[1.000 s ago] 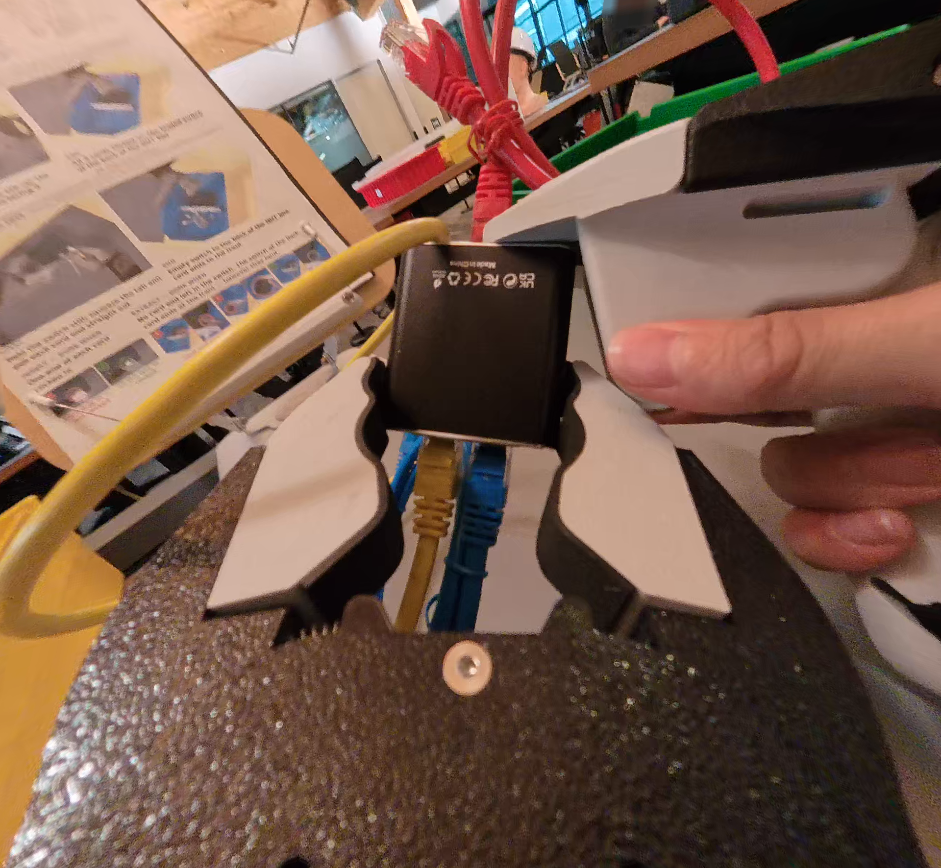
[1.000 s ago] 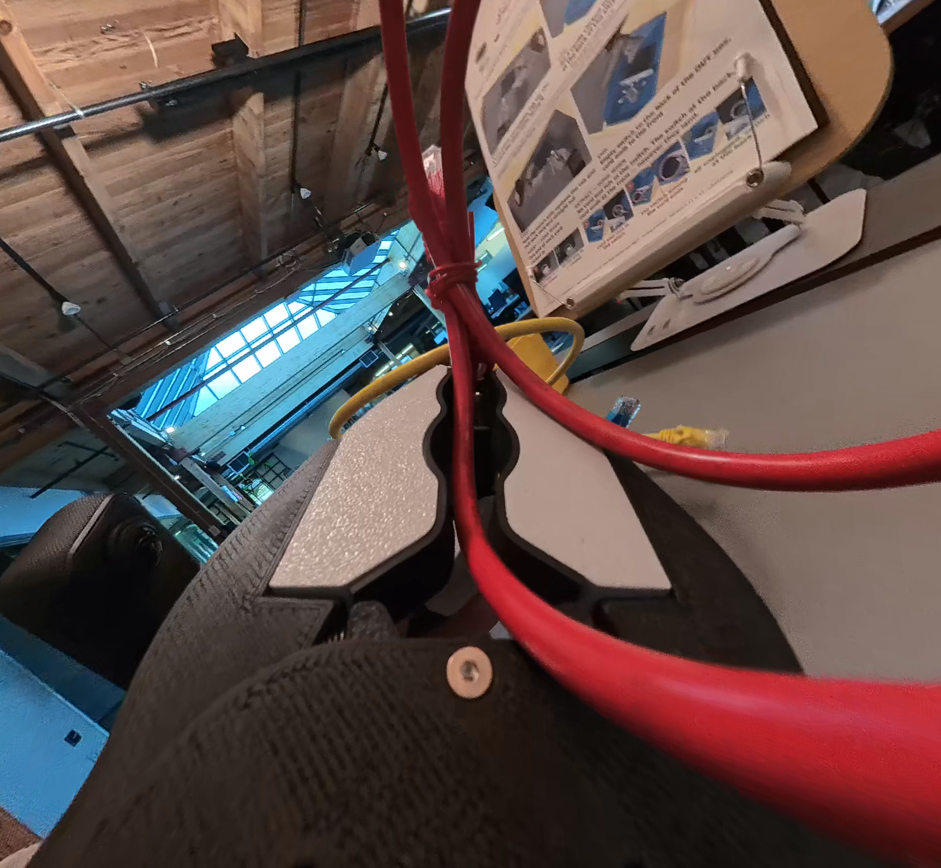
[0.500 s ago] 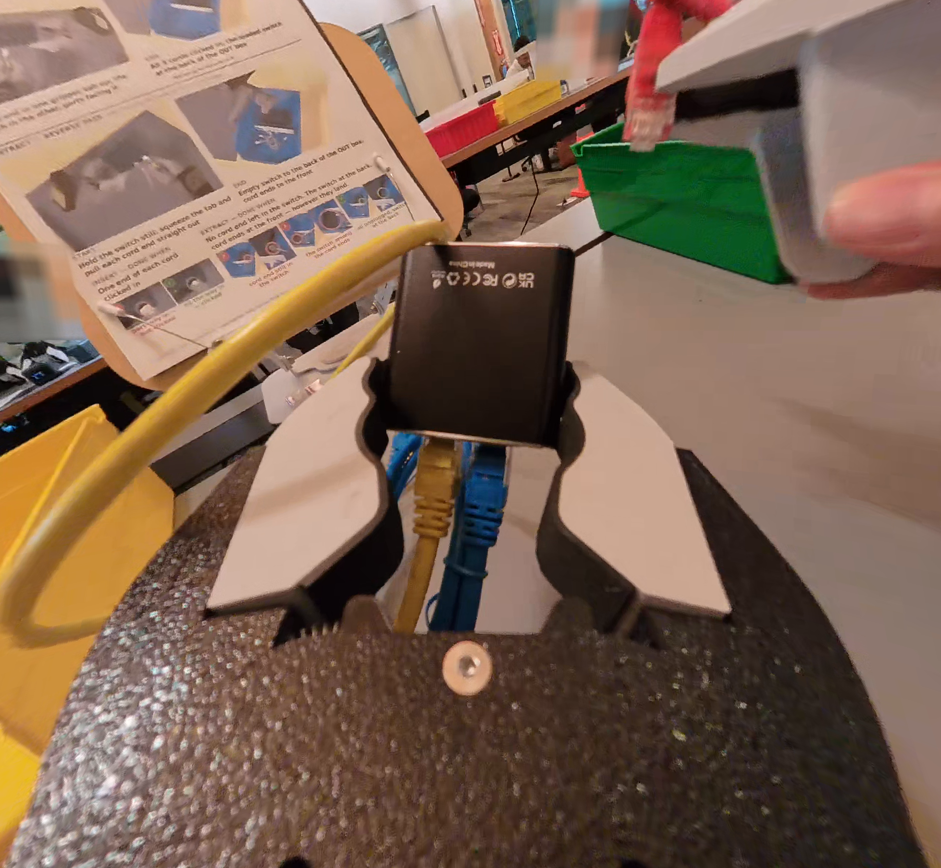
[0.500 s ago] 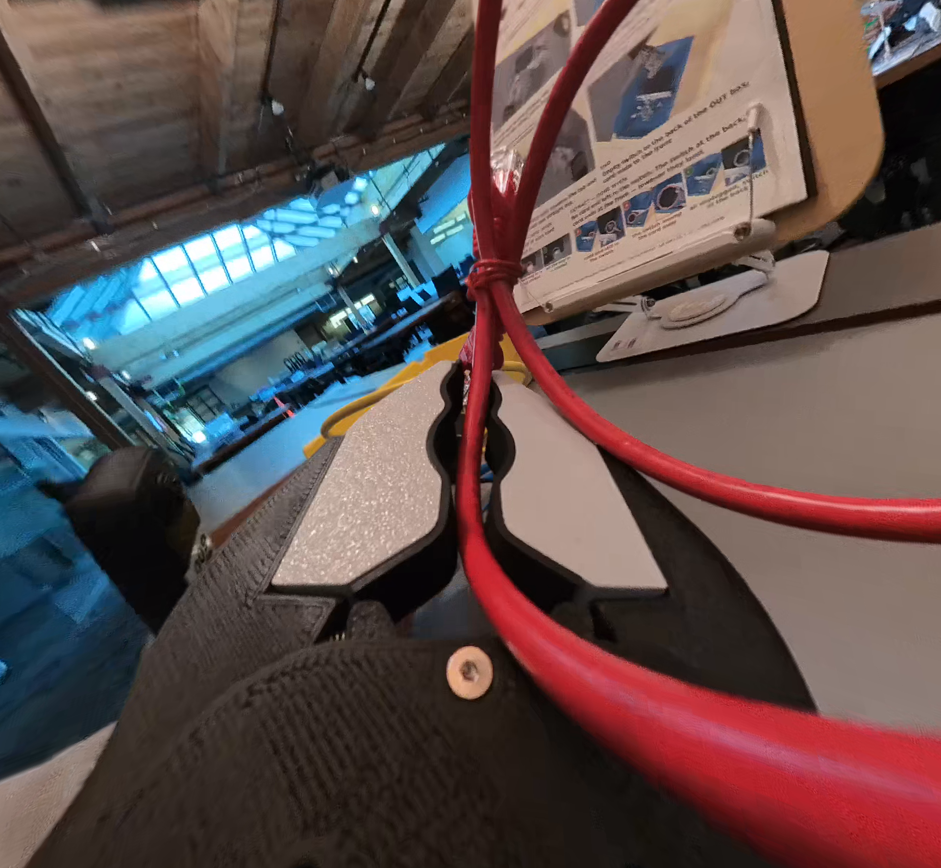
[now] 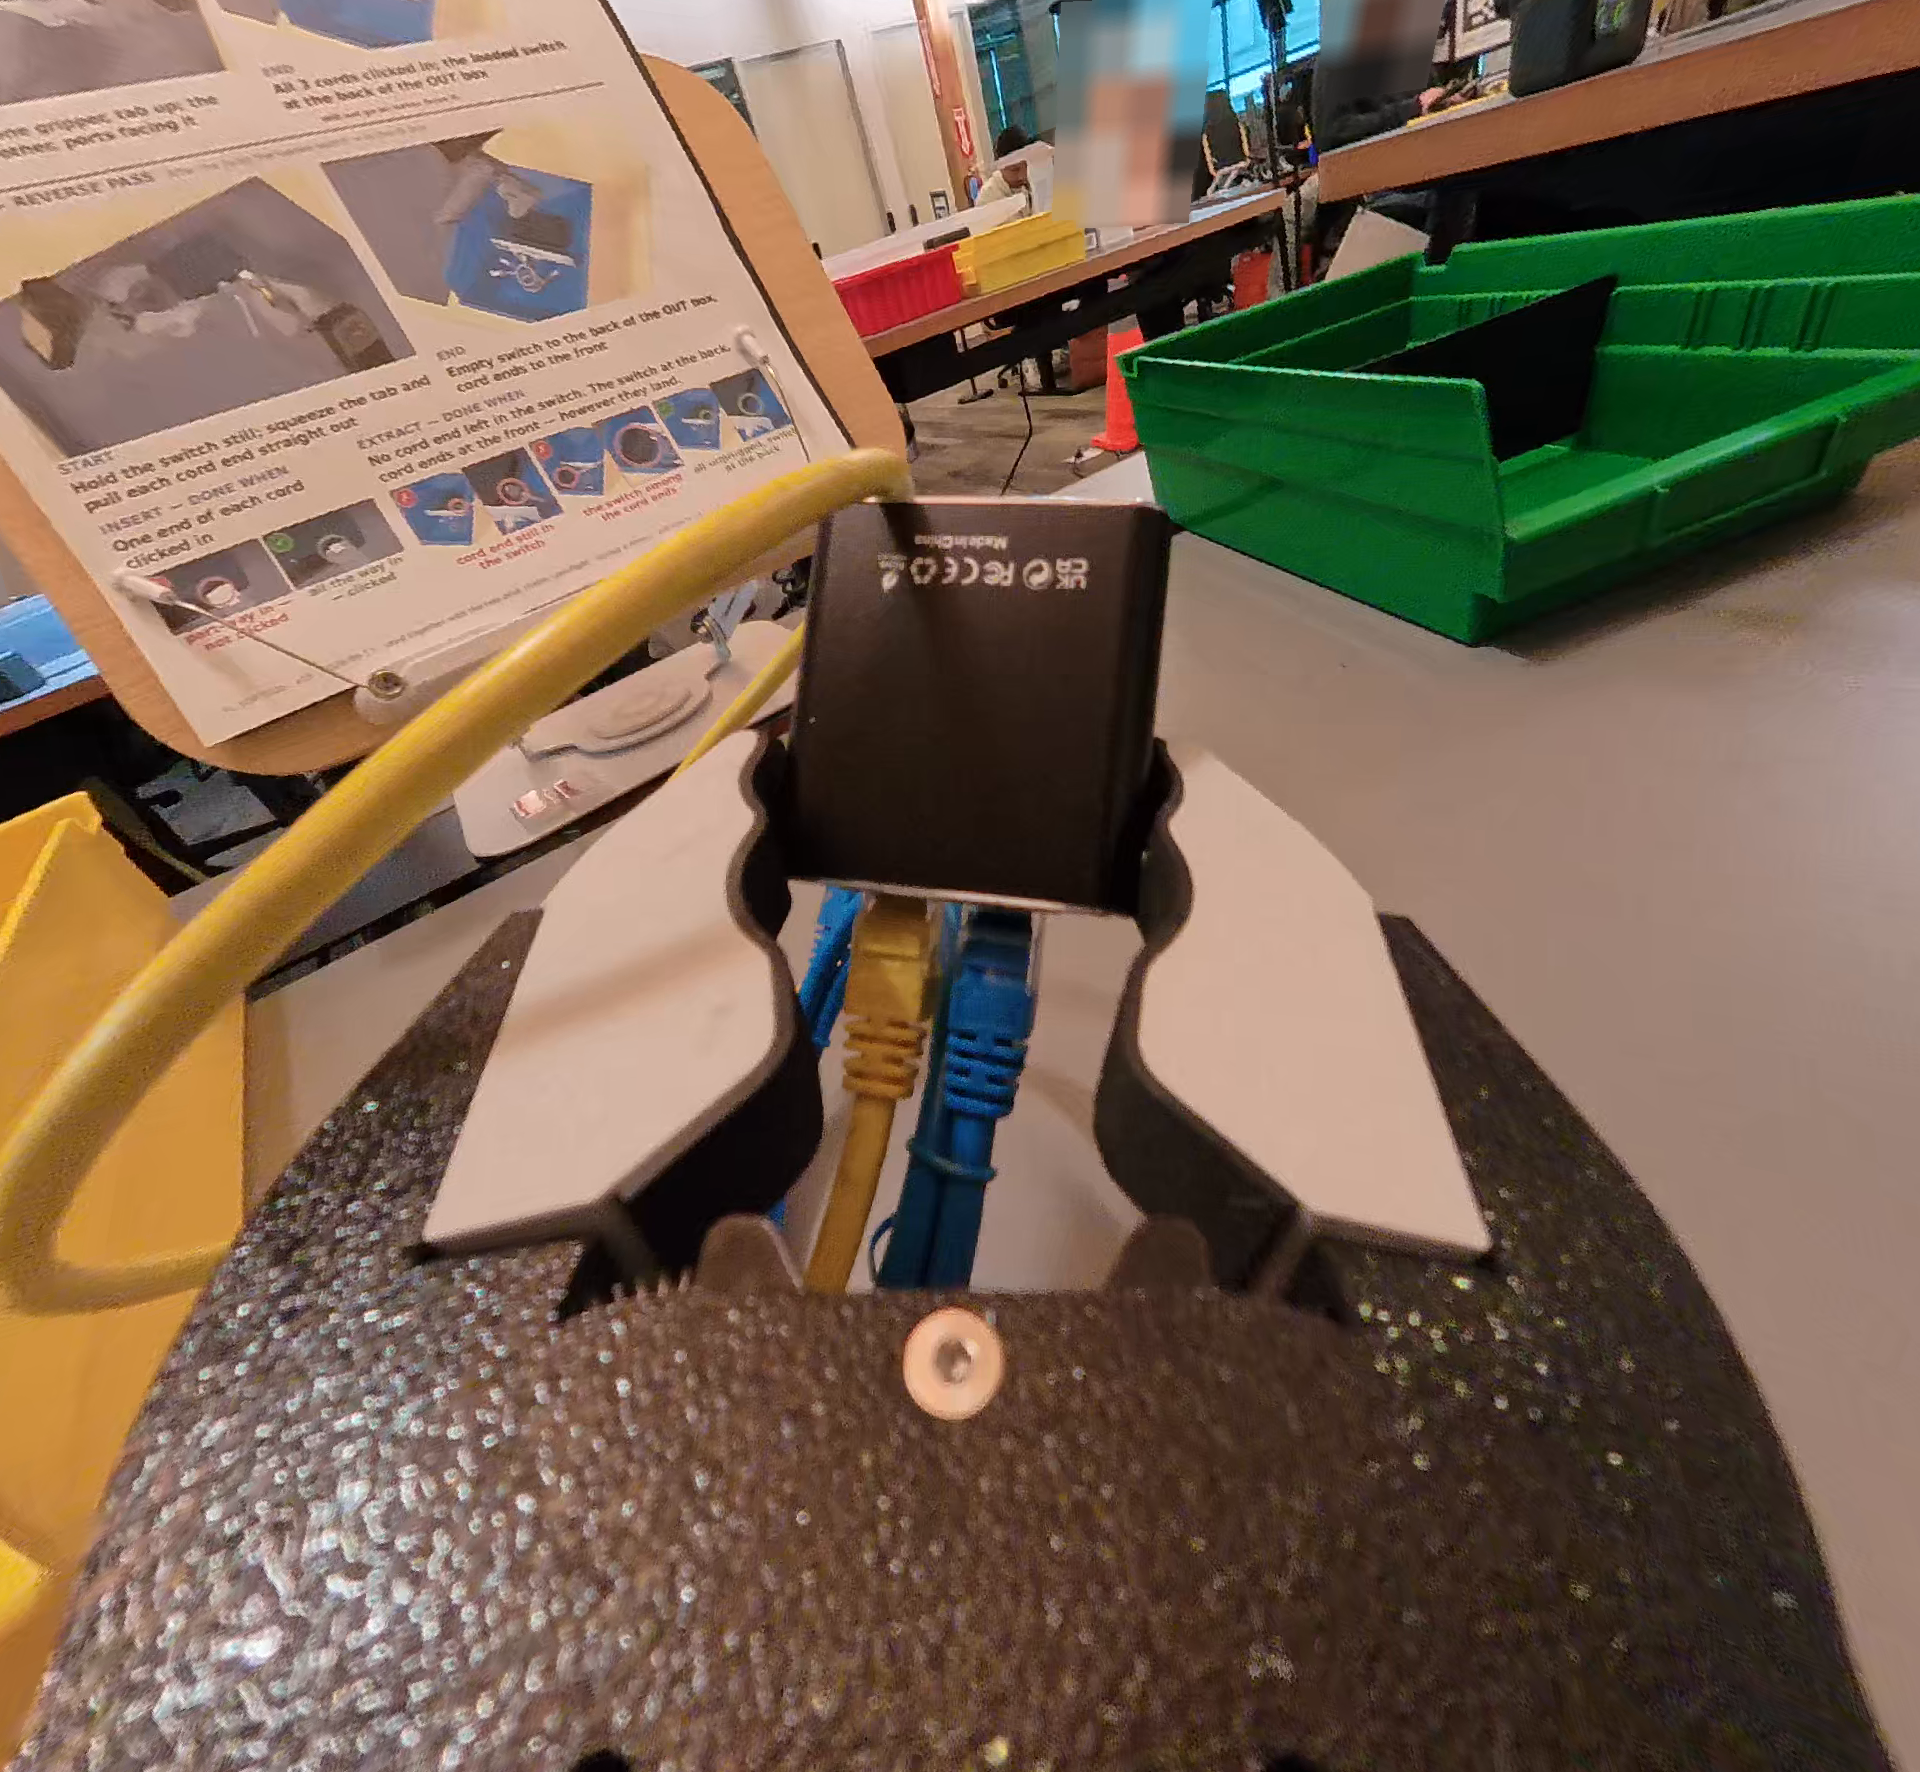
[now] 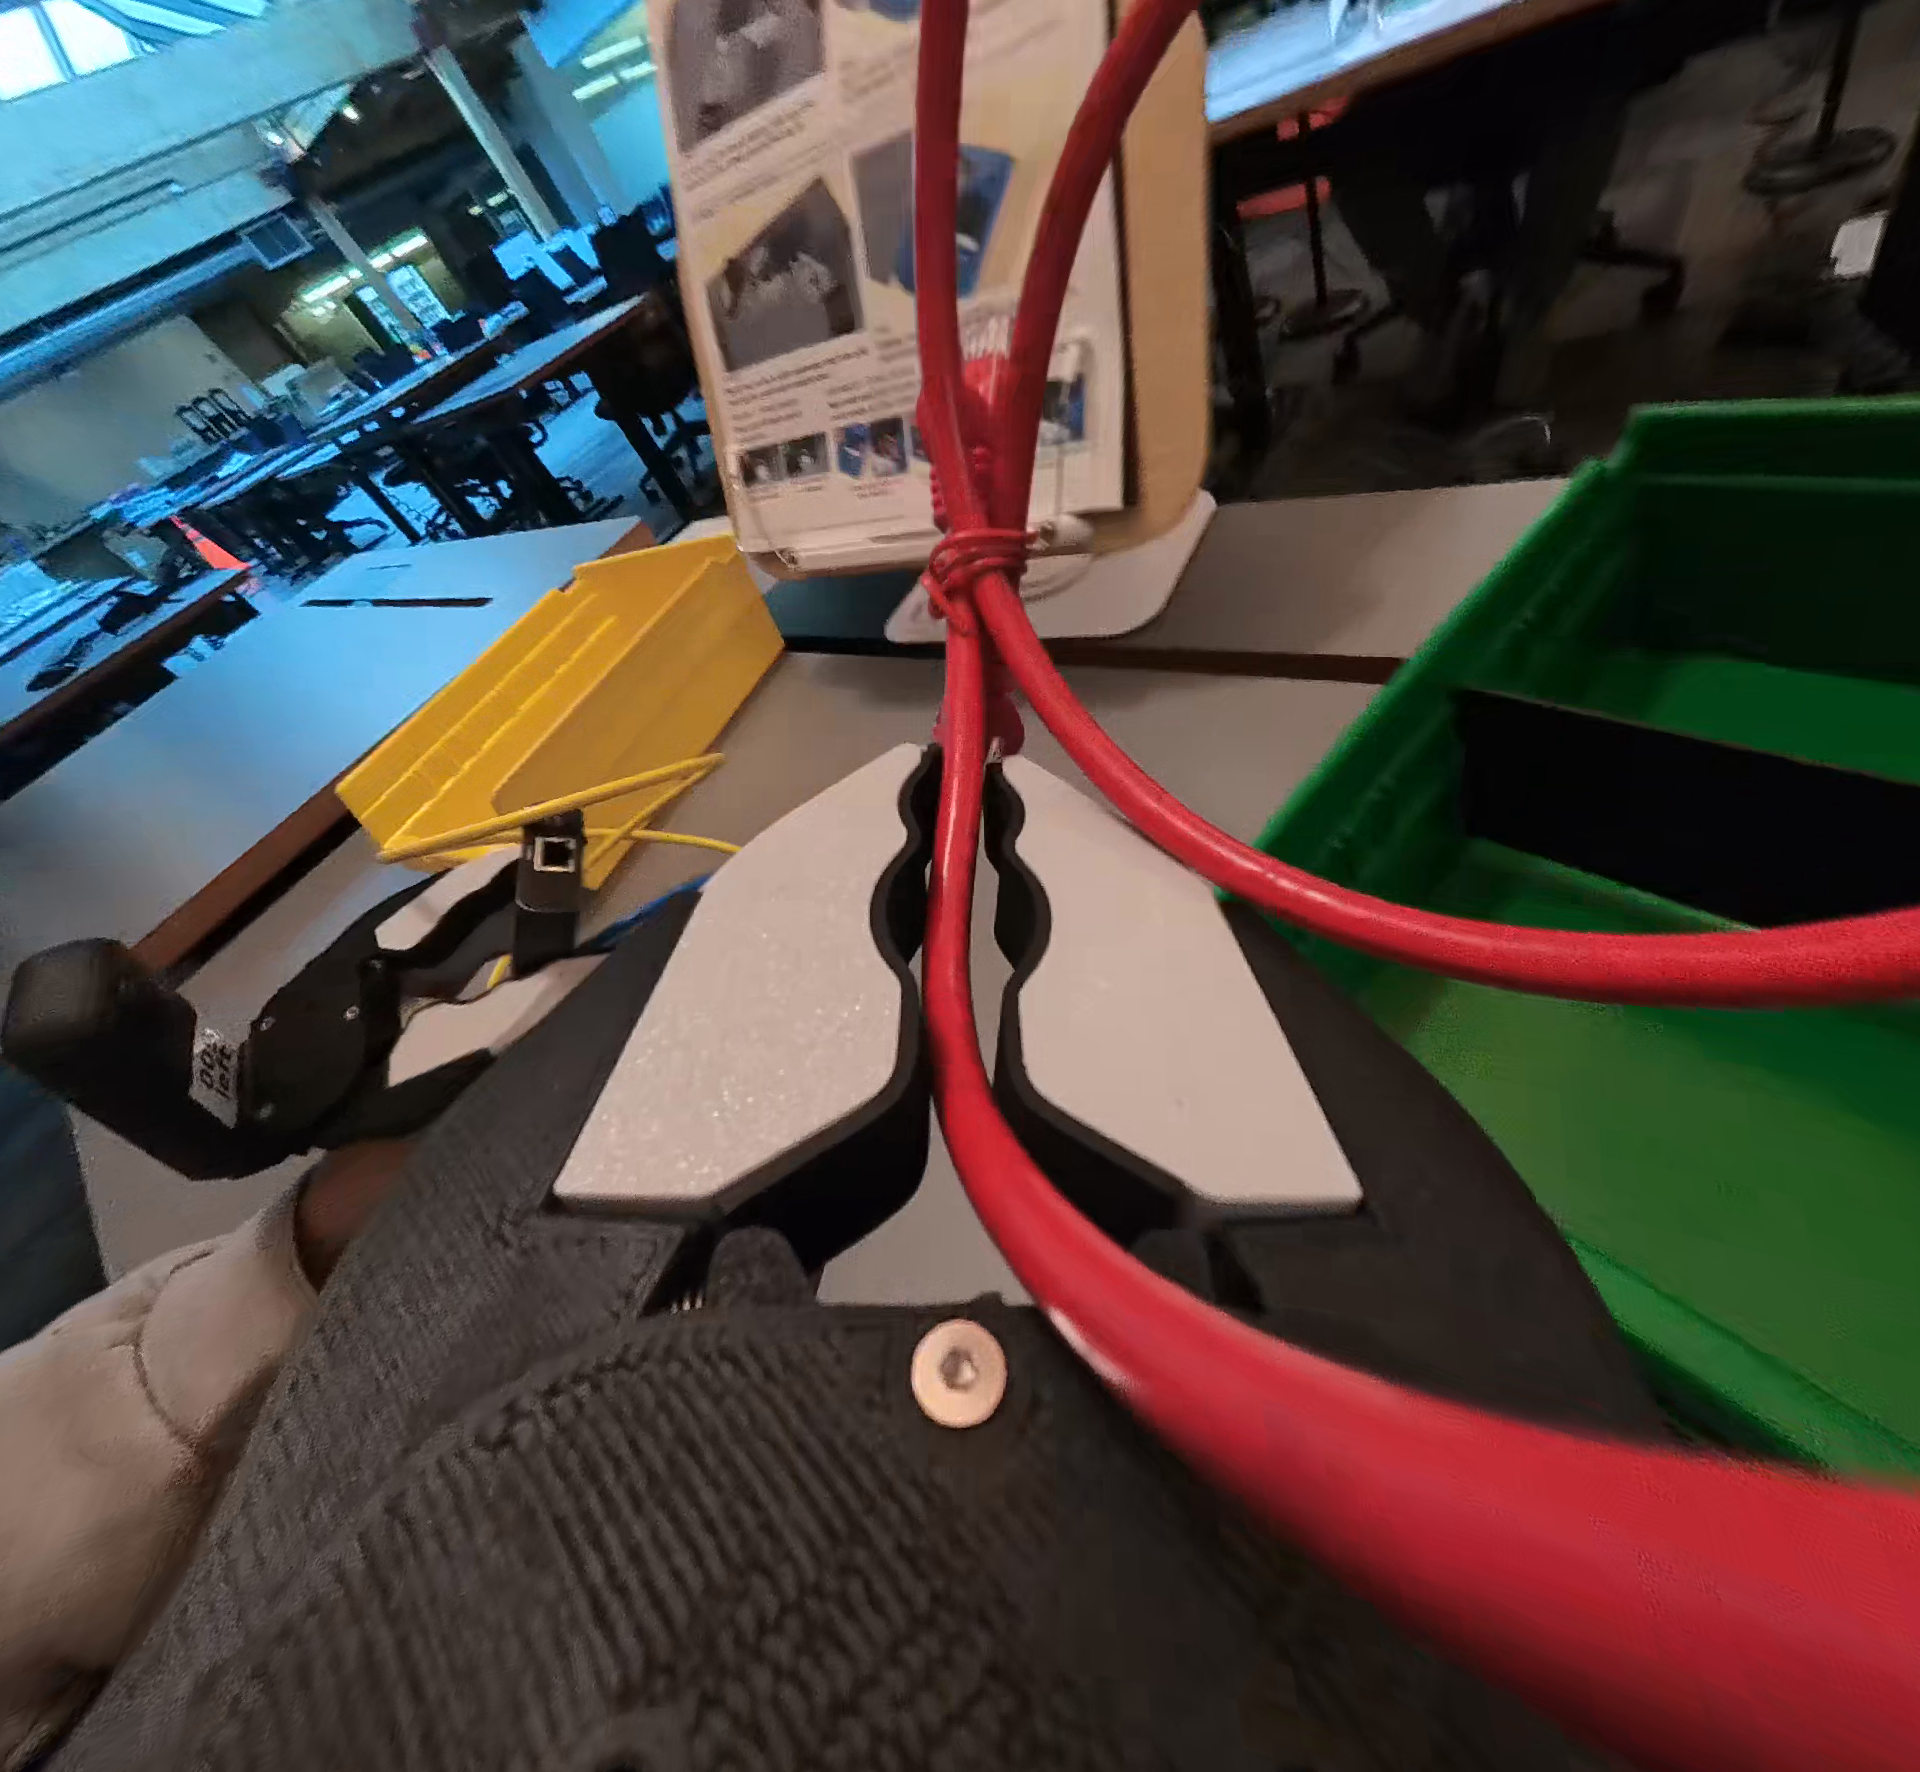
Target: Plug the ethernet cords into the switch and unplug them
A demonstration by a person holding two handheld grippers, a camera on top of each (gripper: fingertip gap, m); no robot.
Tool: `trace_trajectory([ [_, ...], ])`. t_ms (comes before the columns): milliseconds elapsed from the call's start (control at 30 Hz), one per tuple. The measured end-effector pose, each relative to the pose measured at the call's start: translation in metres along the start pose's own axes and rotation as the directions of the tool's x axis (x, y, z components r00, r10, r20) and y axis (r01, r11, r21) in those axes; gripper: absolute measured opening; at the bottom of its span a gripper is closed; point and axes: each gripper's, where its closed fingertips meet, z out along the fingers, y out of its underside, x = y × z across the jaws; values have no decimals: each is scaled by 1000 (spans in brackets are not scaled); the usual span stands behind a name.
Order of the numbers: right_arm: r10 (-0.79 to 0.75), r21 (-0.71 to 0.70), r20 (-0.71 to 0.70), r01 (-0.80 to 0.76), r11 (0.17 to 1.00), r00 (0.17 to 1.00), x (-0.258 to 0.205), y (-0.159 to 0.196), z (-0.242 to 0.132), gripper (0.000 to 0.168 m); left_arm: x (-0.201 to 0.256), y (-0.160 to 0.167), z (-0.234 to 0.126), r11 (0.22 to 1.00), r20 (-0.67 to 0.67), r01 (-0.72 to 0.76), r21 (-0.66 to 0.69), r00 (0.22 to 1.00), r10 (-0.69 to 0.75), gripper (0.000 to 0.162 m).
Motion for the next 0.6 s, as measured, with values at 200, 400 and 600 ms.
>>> trace_trajectory([
  [200, 17, -299, -203, -78, 951, 979, 90, 52, -6, 8, 6, 3, 1, 1000, -29, -4, -13, 1000, 4, 65],
  [400, -82, -418, -223, -19, 908, 971, 112, 71, 6, 9, 9, 1, 1, 1000, -43, 2, -5, 999, -2, 65],
  [600, -11, -480, -386, -190, 857, 923, 141, 92, -6, 99, 11, 1, 1, 1000, -56, 0, -6, 998, 0, 65],
])
